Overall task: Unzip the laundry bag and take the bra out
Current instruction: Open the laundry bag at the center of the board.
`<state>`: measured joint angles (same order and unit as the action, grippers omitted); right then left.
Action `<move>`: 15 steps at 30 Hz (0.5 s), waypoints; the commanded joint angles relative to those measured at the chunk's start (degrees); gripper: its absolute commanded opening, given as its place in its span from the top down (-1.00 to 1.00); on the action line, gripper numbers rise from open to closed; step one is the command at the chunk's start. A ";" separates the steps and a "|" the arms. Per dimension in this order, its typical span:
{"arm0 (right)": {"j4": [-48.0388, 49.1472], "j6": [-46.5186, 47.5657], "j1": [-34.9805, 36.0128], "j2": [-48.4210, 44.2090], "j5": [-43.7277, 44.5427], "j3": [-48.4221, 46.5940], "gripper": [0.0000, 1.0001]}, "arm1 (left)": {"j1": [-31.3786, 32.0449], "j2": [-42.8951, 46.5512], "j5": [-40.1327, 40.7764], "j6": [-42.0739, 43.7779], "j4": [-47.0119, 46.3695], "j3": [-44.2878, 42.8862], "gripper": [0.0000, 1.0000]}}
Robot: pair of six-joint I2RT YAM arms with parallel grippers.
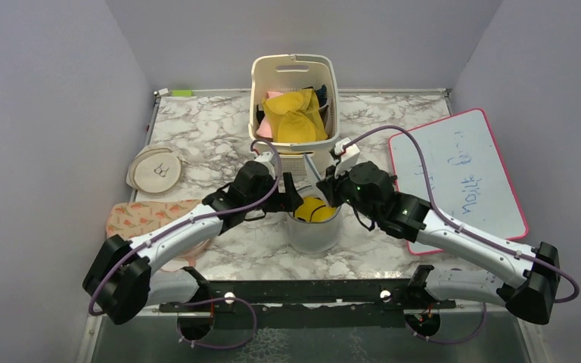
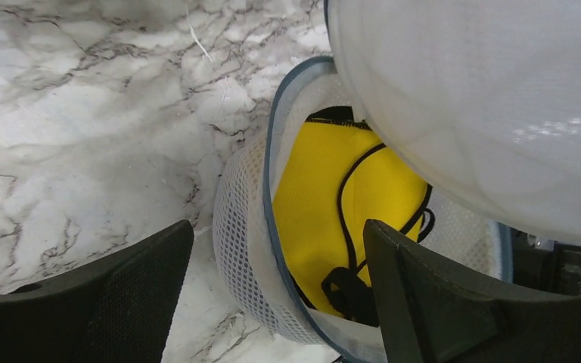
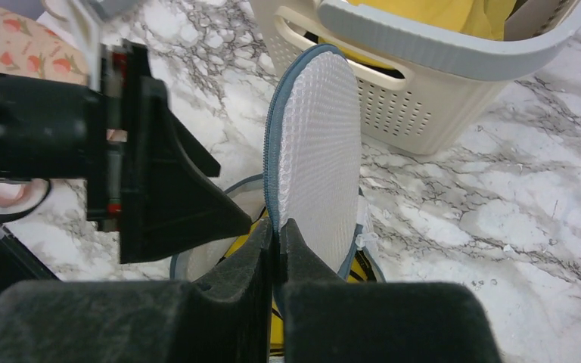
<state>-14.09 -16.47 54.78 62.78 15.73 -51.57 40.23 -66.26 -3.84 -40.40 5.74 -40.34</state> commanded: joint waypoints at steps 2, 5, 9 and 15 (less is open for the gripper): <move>-0.06 -0.19 0.03 -2.15 -0.93 -0.73 0.98 | -0.15 -6.00 -7.78 2.53 -3.26 -1.88 -0.34; -1.16 -0.08 0.05 -2.80 0.21 -0.86 0.98 | -0.14 -6.66 -6.78 3.49 -3.41 -1.20 -0.06; -3.79 -0.91 0.01 -3.42 6.72 -0.99 0.98 | -0.12 -6.50 -6.46 4.01 -3.69 -0.28 0.42; -20.22 -13.54 -0.97 1.17 29.75 -4.18 0.81 | -0.15 -4.25 -4.33 4.14 -4.24 1.10 0.98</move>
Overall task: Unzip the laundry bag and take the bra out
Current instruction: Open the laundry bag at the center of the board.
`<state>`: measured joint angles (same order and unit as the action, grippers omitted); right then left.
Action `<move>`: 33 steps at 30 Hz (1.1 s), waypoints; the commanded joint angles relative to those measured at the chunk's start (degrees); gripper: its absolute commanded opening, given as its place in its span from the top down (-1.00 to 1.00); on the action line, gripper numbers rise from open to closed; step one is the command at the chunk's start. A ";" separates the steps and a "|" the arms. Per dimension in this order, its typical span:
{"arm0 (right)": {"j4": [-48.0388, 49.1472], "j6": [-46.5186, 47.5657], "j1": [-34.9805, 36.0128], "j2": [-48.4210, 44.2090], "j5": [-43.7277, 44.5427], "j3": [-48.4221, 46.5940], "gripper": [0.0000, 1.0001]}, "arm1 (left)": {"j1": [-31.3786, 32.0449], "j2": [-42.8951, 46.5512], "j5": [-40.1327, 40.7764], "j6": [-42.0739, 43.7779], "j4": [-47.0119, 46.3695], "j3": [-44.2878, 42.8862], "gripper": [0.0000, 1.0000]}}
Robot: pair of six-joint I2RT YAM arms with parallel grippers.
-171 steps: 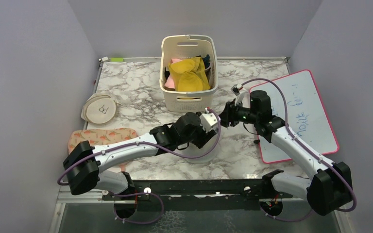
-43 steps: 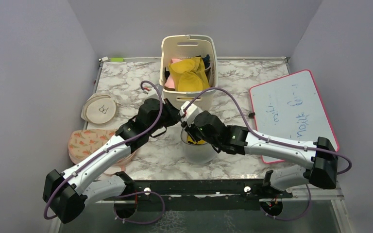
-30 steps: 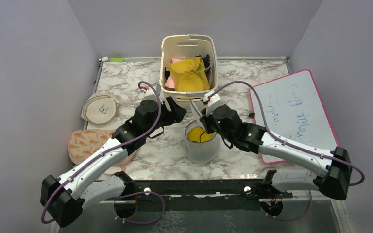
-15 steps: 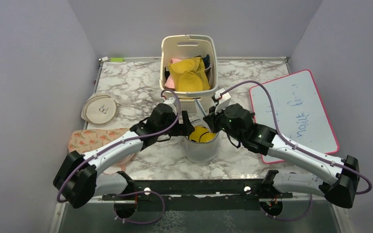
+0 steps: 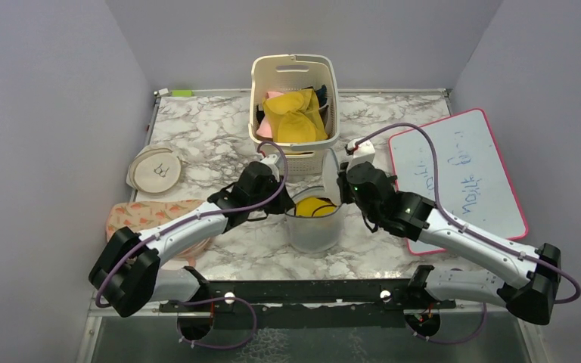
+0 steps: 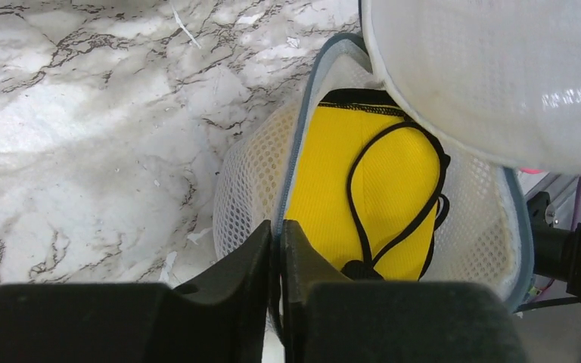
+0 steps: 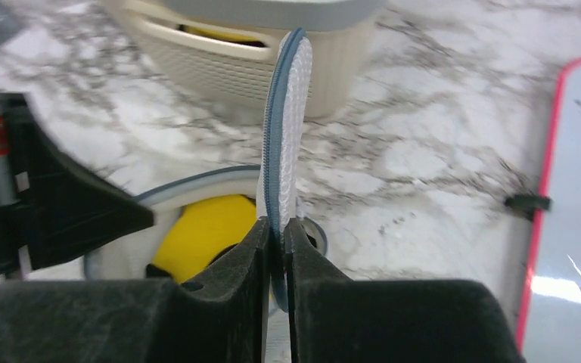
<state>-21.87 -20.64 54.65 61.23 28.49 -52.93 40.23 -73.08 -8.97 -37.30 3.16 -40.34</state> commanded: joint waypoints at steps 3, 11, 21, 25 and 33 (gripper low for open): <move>-17.44 -13.24 -3.25 3.12 20.56 -2.64 0.81 | -0.15 4.42 3.28 1.30 -1.88 2.07 1.00; -8.78 -8.28 -22.38 0.63 -0.64 6.36 0.21 | -0.13 6.73 6.06 3.23 -1.39 1.93 1.00; -16.56 -10.65 -22.49 0.98 -11.36 2.61 -0.72 | -0.15 6.38 2.48 5.64 -1.09 0.32 1.00; -17.27 -10.81 -22.51 -1.76 -16.98 2.02 -0.80 | -0.15 6.99 -0.16 6.33 -2.51 0.47 1.00; -20.57 -6.54 -22.49 -4.86 -24.06 -1.55 -0.81 | -0.15 7.85 -0.68 6.17 -7.03 2.95 1.00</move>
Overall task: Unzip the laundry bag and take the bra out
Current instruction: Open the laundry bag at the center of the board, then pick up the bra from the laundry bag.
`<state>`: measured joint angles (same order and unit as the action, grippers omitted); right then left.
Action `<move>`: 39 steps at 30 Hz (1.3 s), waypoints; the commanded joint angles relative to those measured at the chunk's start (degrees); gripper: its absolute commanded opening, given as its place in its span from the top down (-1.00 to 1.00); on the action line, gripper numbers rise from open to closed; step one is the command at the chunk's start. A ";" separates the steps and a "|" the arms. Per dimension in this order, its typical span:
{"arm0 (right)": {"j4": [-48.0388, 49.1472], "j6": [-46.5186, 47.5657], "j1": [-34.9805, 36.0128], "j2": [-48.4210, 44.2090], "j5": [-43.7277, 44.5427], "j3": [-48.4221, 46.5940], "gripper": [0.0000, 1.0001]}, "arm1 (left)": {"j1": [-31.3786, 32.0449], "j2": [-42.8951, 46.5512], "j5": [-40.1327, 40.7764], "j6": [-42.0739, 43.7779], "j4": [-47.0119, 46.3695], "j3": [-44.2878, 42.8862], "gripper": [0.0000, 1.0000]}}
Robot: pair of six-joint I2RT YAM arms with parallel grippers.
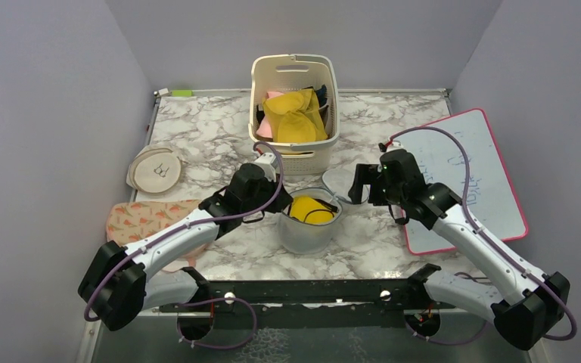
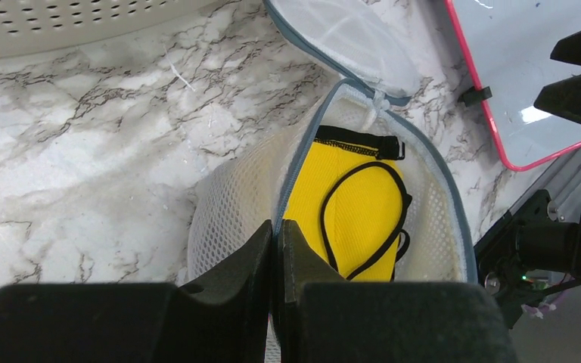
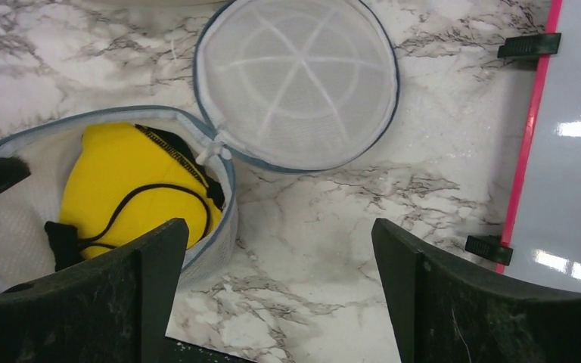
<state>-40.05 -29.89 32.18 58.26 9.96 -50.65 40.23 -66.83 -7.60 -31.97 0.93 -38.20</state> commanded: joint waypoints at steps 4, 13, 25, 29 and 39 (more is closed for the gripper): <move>-1.35 10.95 -0.04 -1.02 -10.04 -7.84 -0.81 | -0.15 1.19 -2.26 2.85 -5.02 -0.50 1.00; 8.27 11.90 0.07 6.86 -30.59 -5.03 -0.68 | -0.15 1.35 -2.60 6.19 -11.83 2.05 1.00; 18.00 10.39 0.08 14.69 -18.77 4.18 -0.53 | -0.15 2.14 -4.00 9.69 -17.03 3.99 1.00; 18.94 12.90 0.13 17.20 -21.19 4.07 -0.54 | -0.15 0.84 -5.31 9.20 -17.45 3.04 1.00; 28.49 1.38 0.16 12.88 -19.54 10.84 -0.13 | -0.15 2.86 -7.17 8.57 -16.92 4.03 1.00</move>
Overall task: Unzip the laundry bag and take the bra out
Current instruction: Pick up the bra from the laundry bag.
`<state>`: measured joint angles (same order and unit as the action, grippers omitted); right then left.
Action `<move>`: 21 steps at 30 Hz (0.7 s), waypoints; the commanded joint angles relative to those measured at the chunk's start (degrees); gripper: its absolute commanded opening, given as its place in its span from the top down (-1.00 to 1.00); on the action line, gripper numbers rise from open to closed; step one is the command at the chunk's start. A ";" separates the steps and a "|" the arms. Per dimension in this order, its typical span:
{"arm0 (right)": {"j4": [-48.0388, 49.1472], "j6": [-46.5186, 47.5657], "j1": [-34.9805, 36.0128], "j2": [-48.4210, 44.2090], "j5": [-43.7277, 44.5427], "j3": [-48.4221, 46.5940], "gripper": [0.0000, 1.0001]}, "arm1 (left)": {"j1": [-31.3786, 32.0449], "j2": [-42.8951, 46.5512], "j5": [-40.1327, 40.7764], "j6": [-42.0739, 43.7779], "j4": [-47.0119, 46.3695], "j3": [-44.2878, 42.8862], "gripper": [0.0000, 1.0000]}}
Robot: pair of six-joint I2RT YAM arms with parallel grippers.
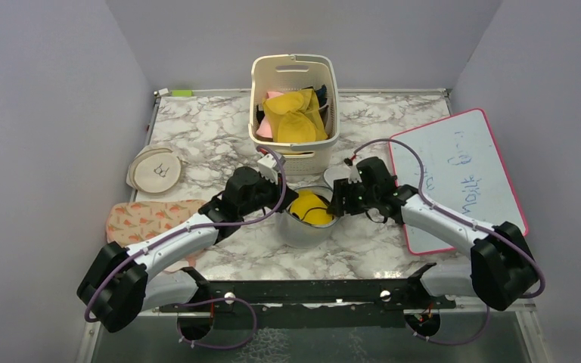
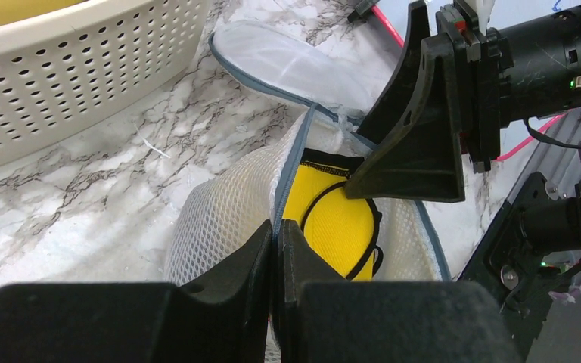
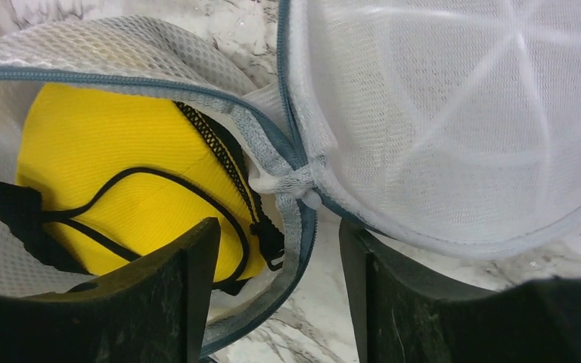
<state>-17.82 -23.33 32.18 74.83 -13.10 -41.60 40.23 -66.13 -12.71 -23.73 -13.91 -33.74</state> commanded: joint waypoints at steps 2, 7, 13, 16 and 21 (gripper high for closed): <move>8.43 -6.27 0.16 -4.94 5.25 2.61 0.02 | -0.15 1.96 -2.09 0.80 -0.55 -0.93 1.00; 11.44 -5.46 0.16 -3.88 4.00 2.20 0.23 | -0.15 0.06 -2.97 0.93 1.21 -1.88 1.00; 11.07 -4.24 0.09 -3.68 3.40 0.75 0.71 | -0.15 -1.06 -2.14 0.99 3.64 -3.92 0.85; 11.25 -3.20 0.15 -4.34 2.24 0.56 0.91 | -0.15 -0.87 -1.10 1.97 6.11 -5.09 0.63; 12.68 -0.33 0.16 -4.97 -0.90 1.48 0.98 | -0.15 0.76 -0.40 5.51 12.00 -8.23 0.06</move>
<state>-8.71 -26.59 32.18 71.20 -11.11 -39.16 40.23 -67.11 -13.72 -21.76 -6.74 -38.54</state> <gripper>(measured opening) 0.013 0.364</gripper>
